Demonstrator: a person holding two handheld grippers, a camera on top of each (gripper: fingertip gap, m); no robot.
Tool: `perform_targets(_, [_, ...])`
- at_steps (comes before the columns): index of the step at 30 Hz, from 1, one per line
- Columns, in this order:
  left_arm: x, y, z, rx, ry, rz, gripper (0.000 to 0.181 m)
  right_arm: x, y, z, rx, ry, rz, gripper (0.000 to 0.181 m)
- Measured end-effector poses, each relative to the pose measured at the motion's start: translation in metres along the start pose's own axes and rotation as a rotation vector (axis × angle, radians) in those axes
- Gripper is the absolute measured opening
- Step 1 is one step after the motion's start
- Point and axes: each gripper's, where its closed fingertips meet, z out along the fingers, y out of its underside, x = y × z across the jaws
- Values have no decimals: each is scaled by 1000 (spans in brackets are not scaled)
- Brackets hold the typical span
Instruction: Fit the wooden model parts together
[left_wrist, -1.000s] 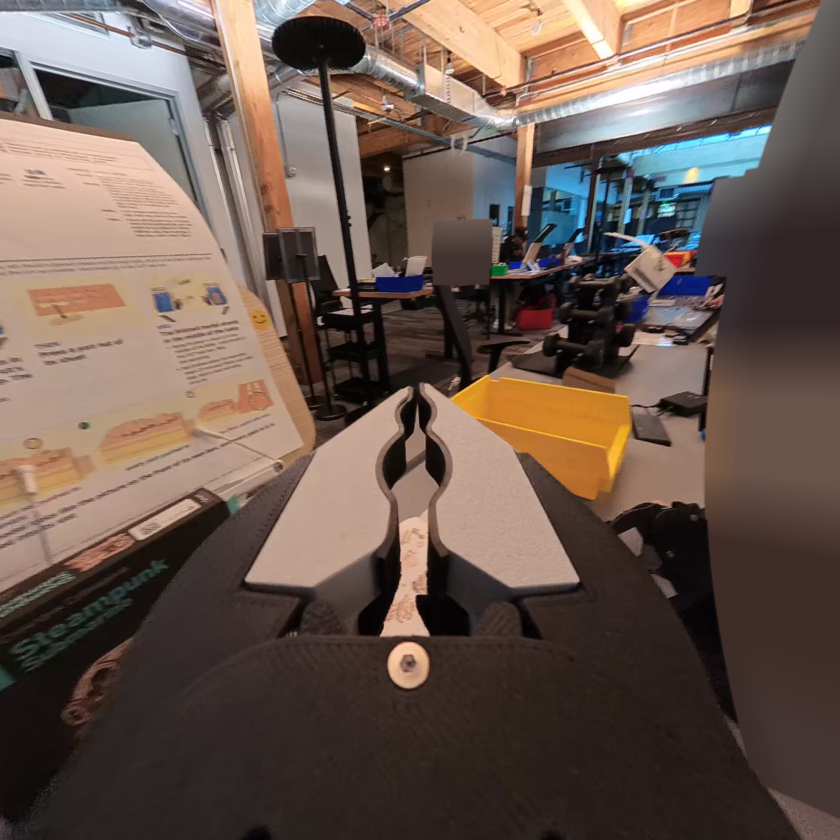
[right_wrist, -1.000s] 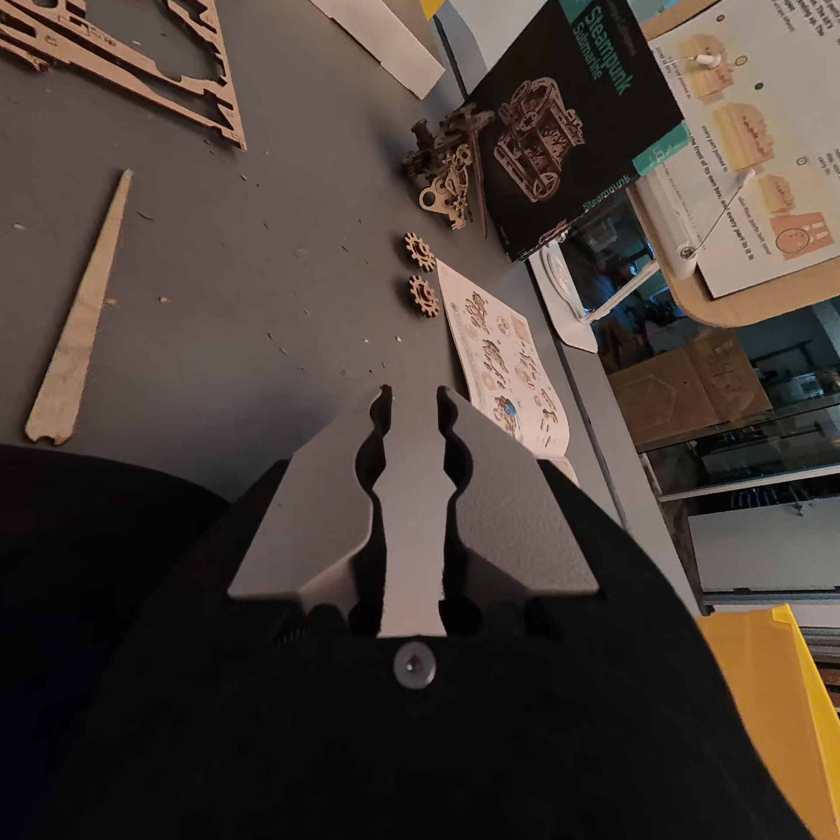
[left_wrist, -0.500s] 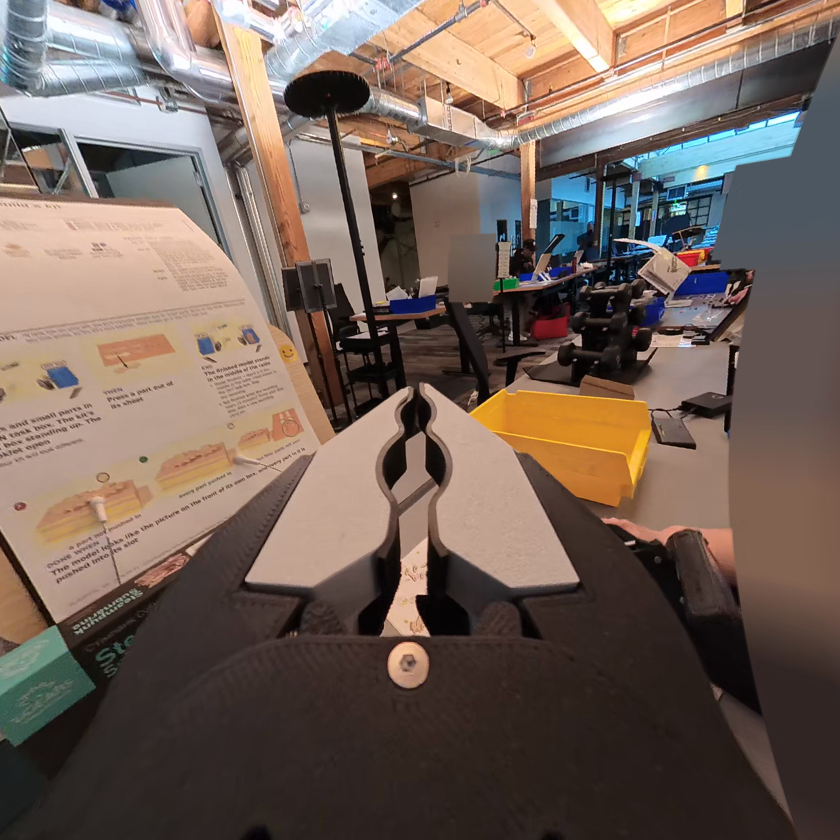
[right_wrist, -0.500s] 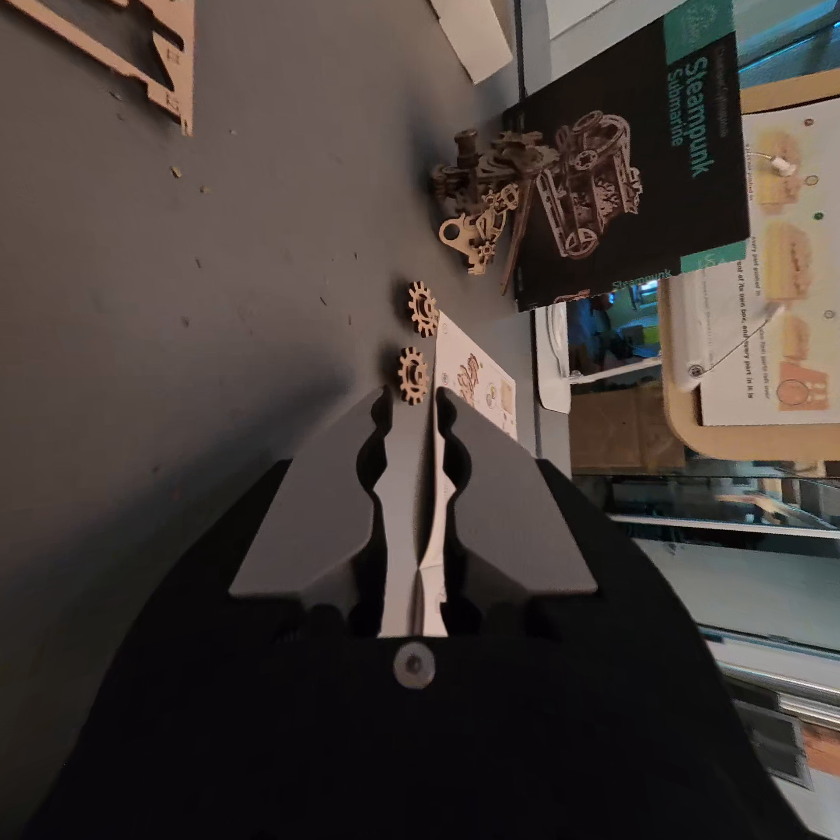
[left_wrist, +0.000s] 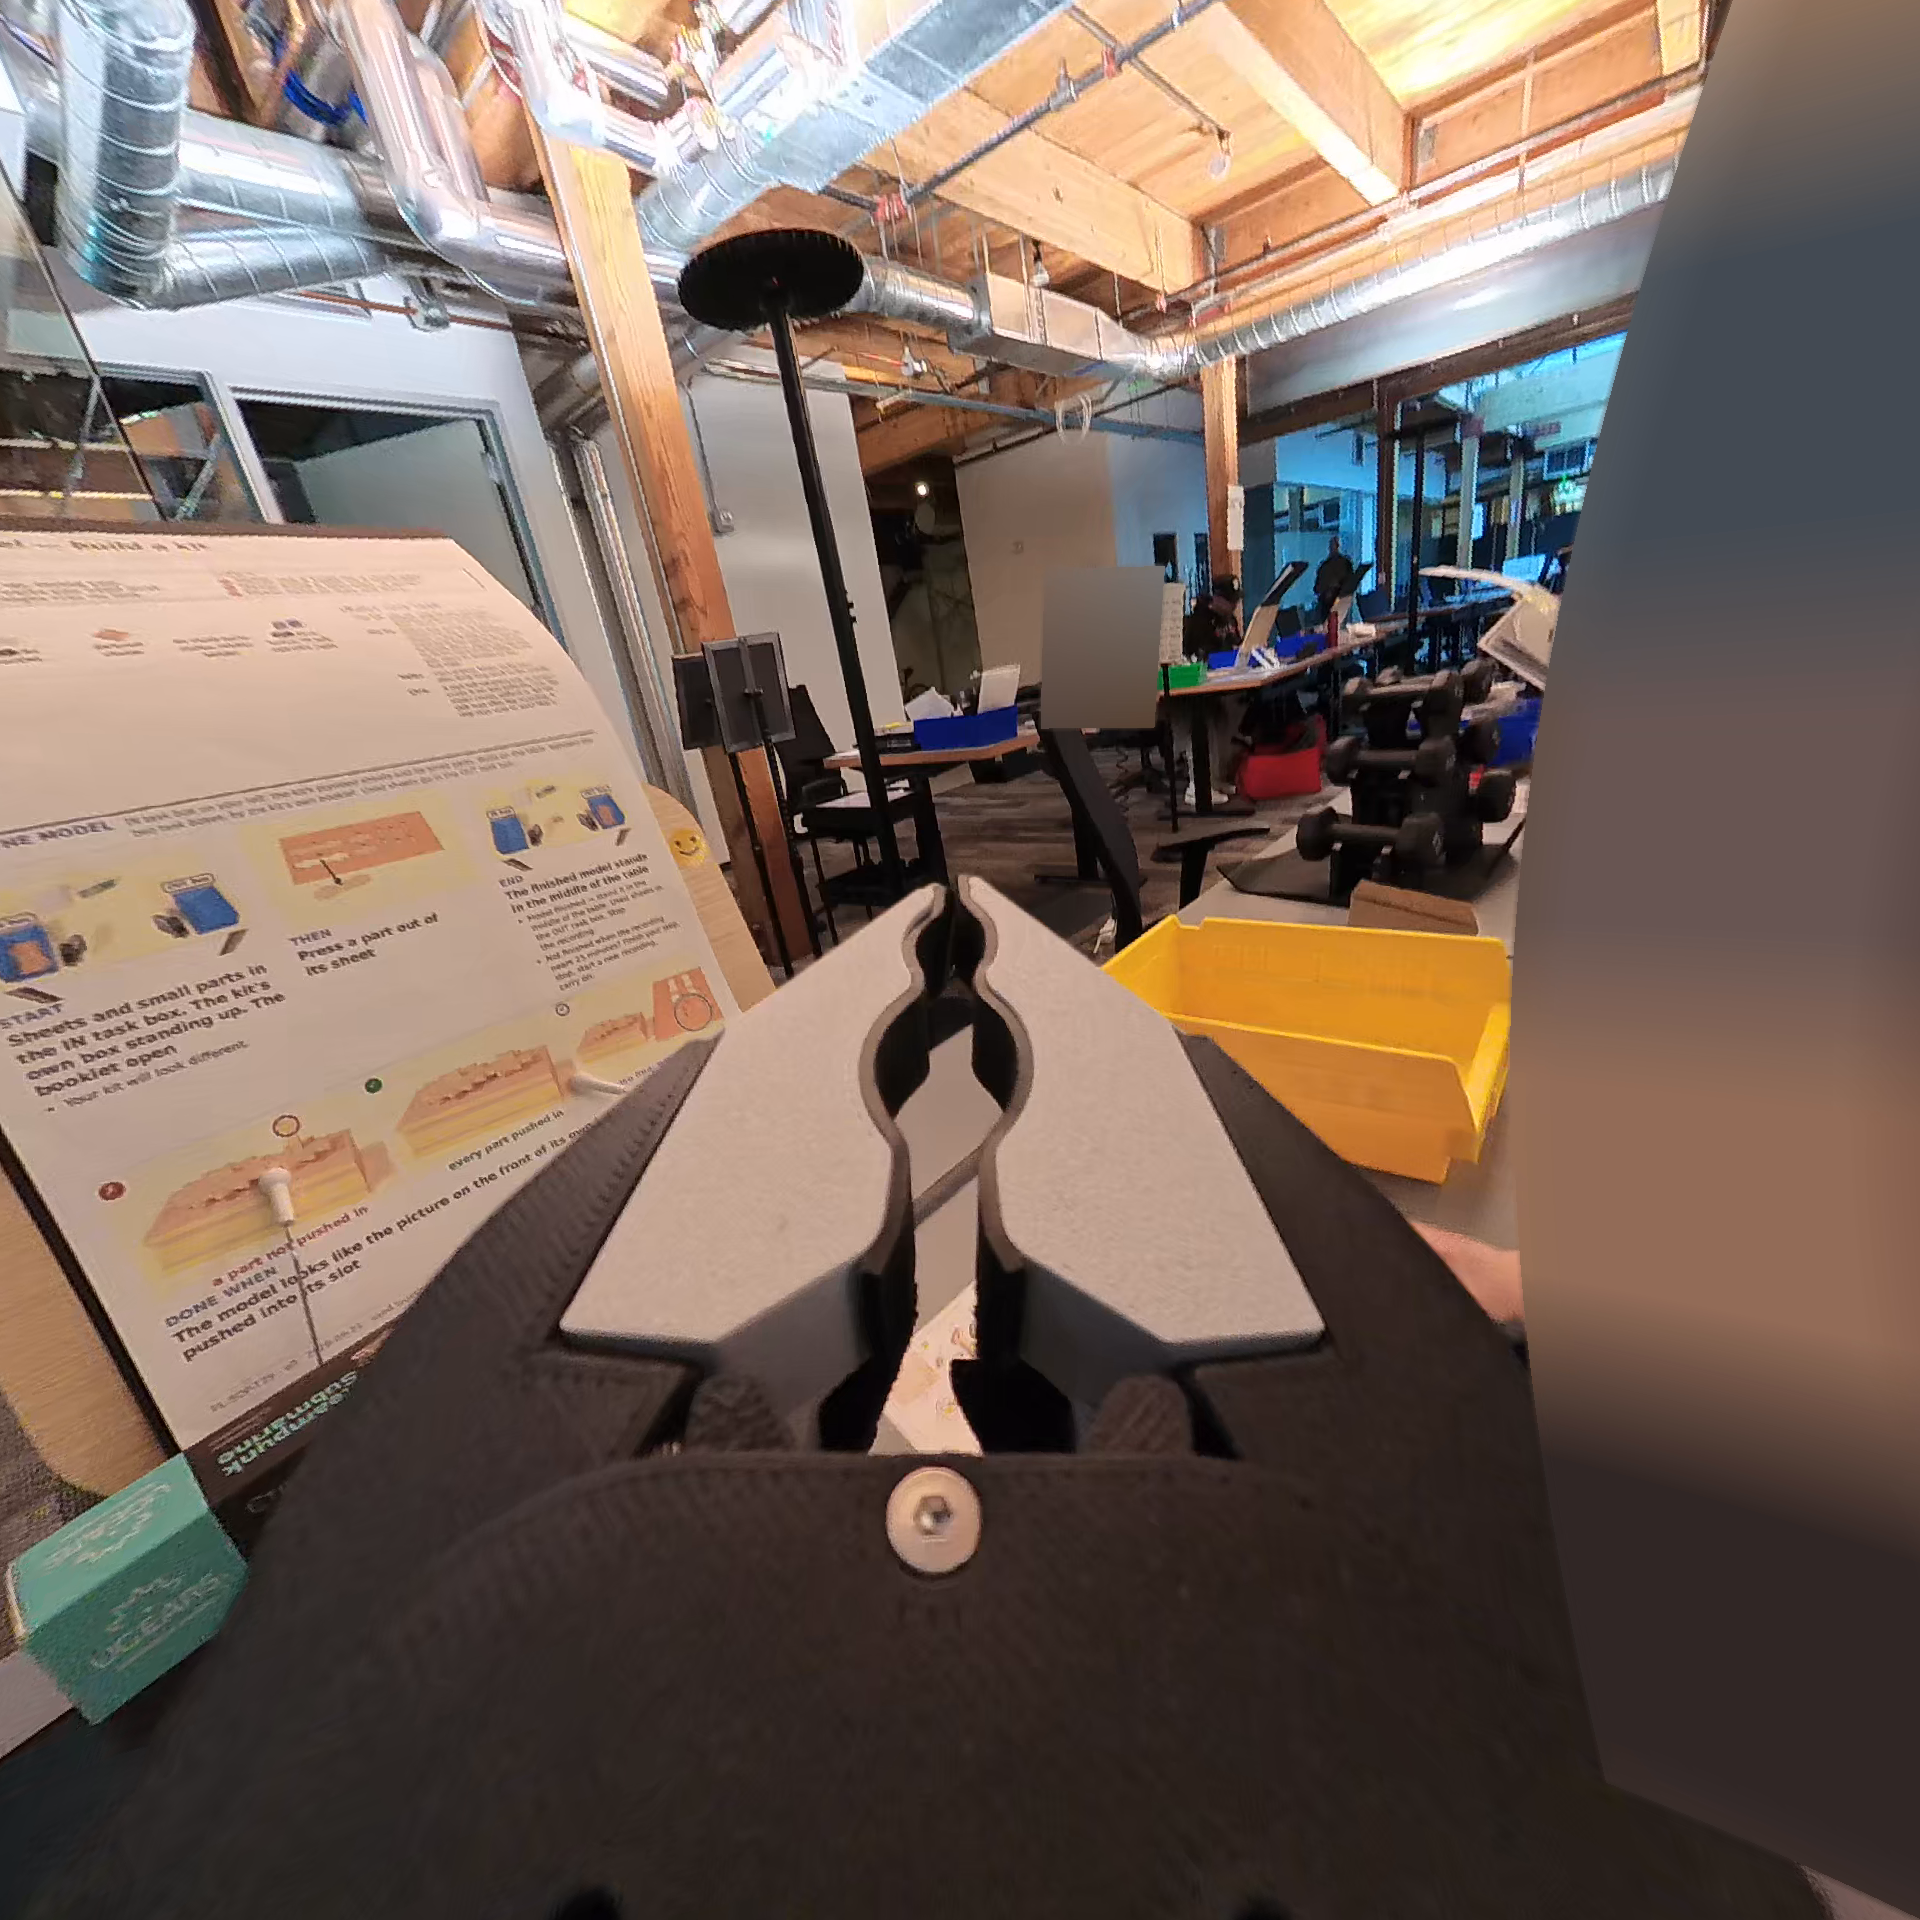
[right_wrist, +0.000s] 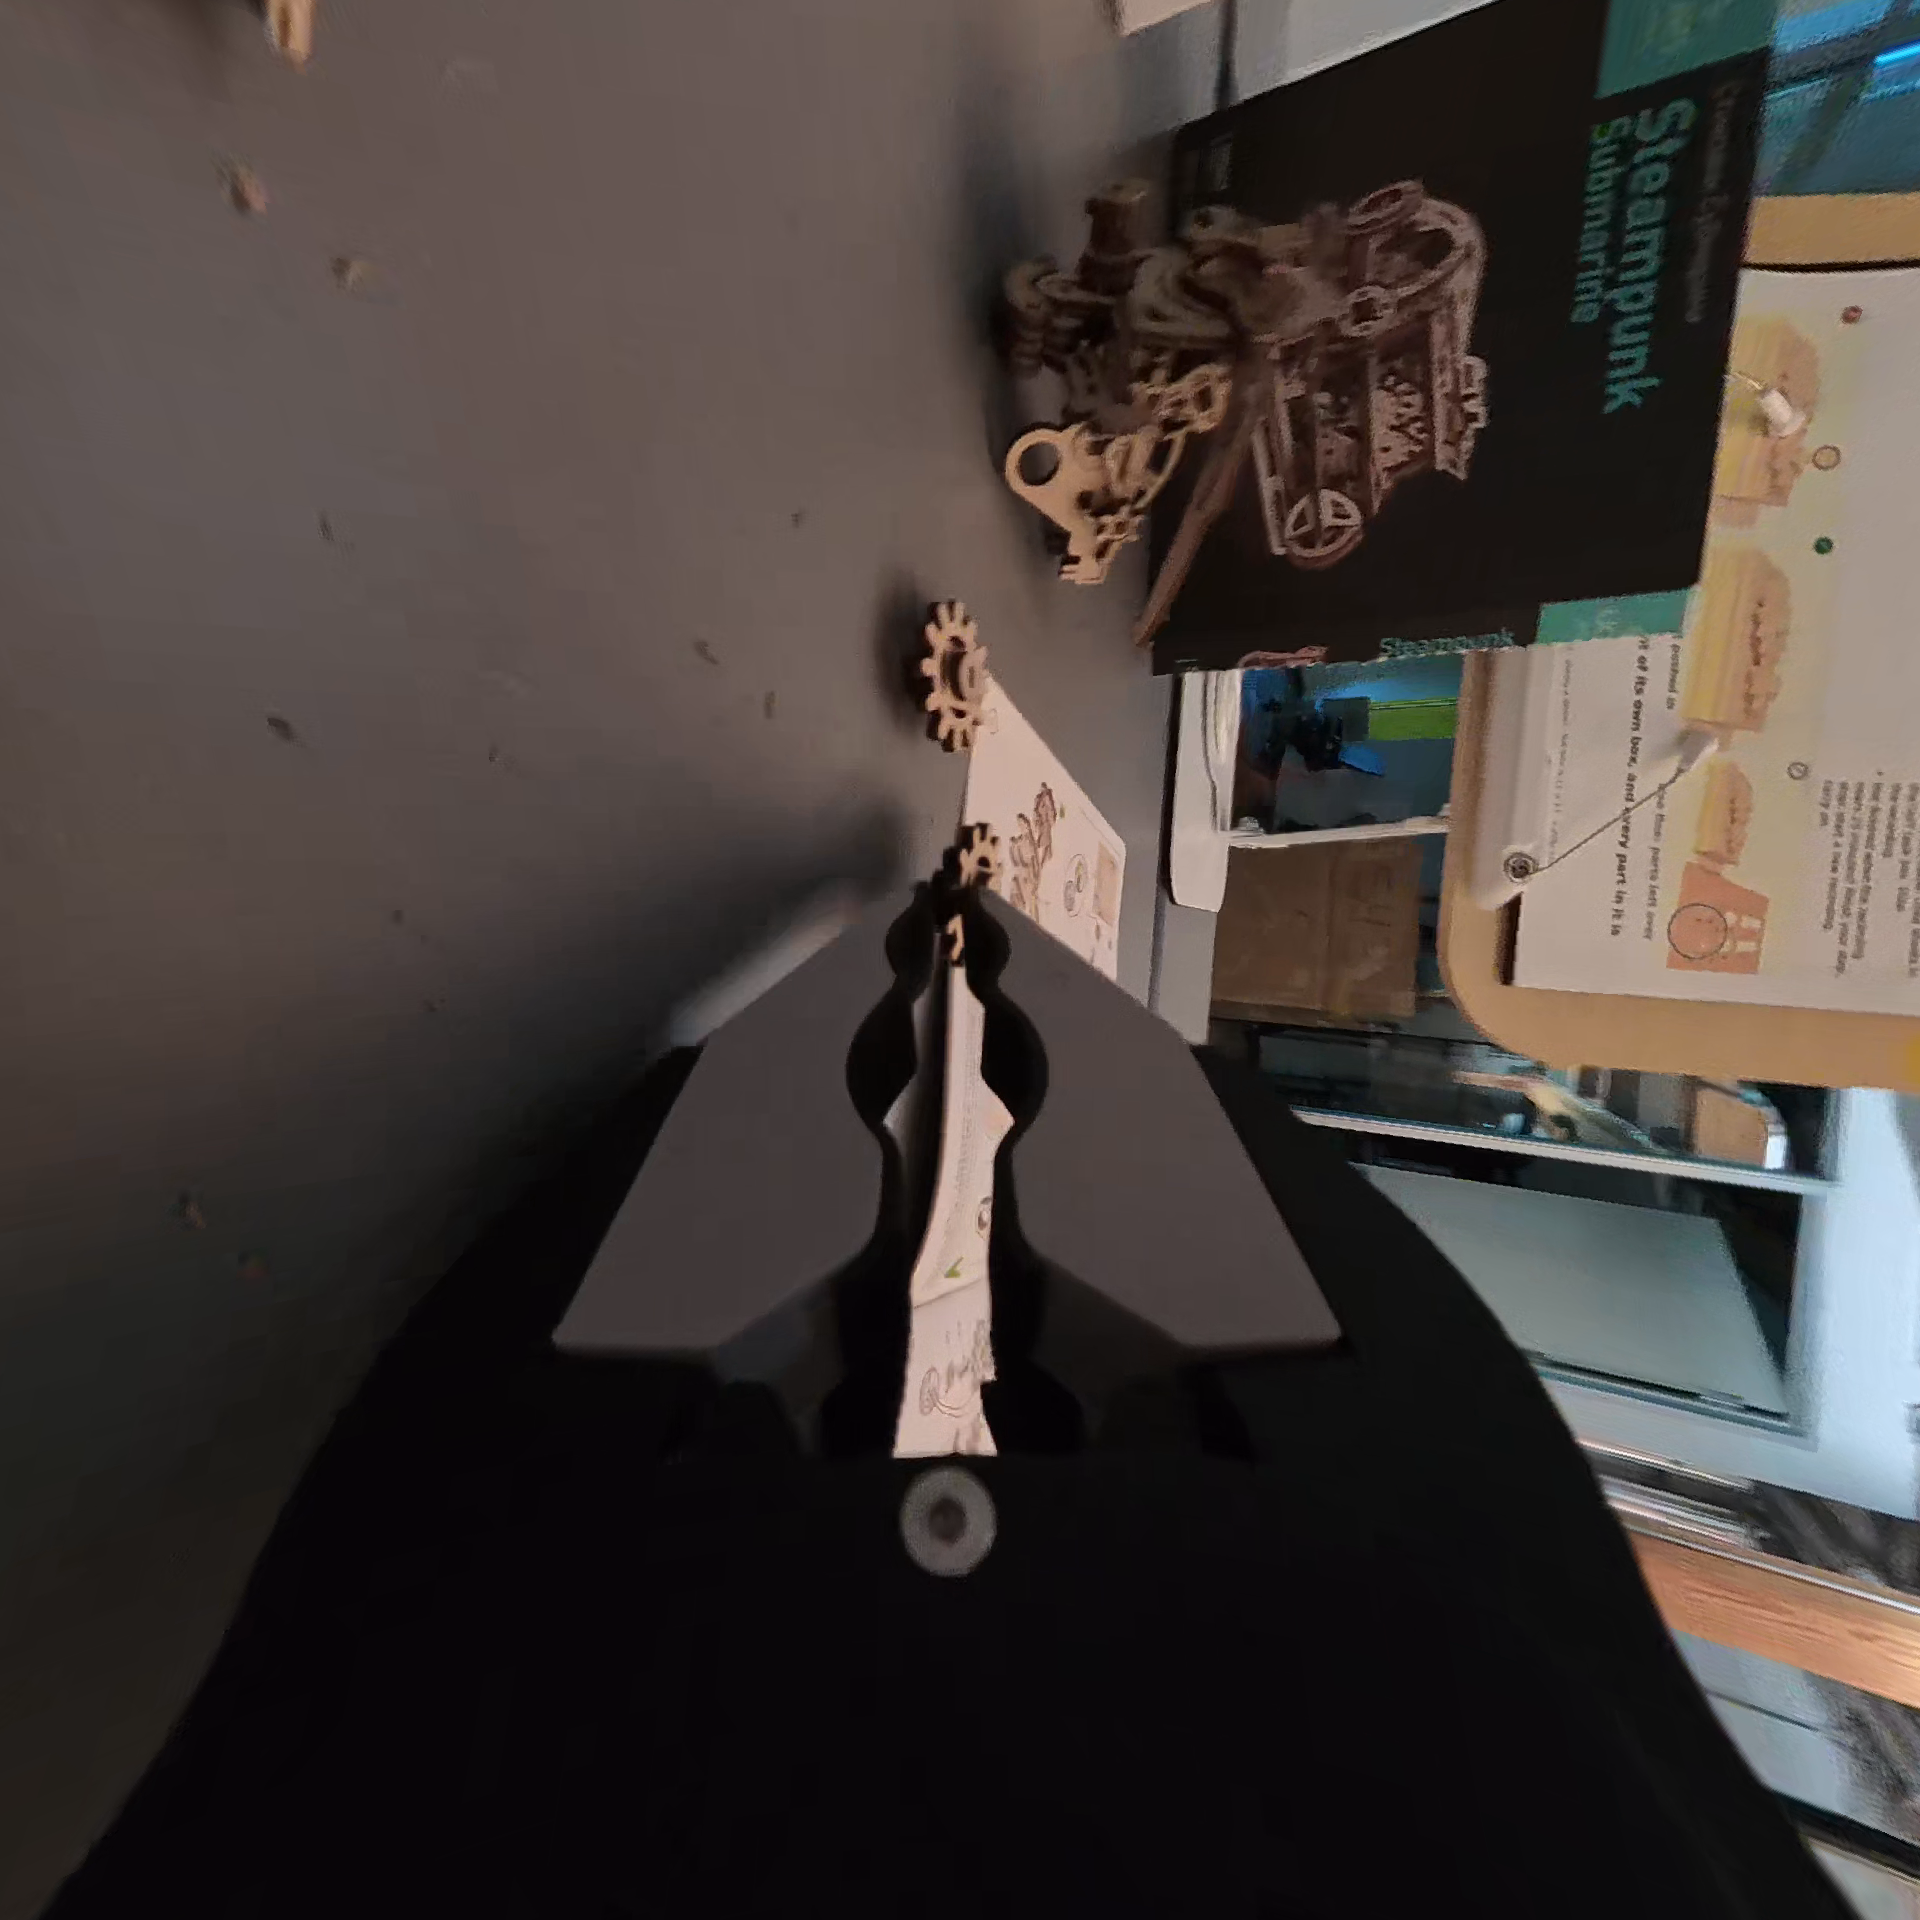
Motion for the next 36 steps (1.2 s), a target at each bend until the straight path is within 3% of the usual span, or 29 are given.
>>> perform_targets(4, [4,2,1,-10,10,12,0,8,-8,-11,99,-104,346,3])
perform_targets(10, [10,0,1,-14,20,37,0,12,-18,-26,191,-448,1146,3])
perform_targets(15, [14,2,3,-22,28,52,0,8,-10,-23,201,-649,1526,3])
perform_targets(18, [16,2,3,-24,33,59,0,15,-12,-23,289,-807,1735,3])
perform_targets(22, [14,5,3,-35,26,80,0,2,-3,-16,212,-855,1721,3])
perform_targets(31, [15,4,2,-31,34,84,0,-4,29,-7,110,-717,1563,16])
perform_targets(33, [15,3,1,-30,34,88,0,-2,27,-10,164,-710,1420,19])
perform_targets(36, [14,1,0,-24,33,87,0,1,20,-16,281,-608,1033,29])
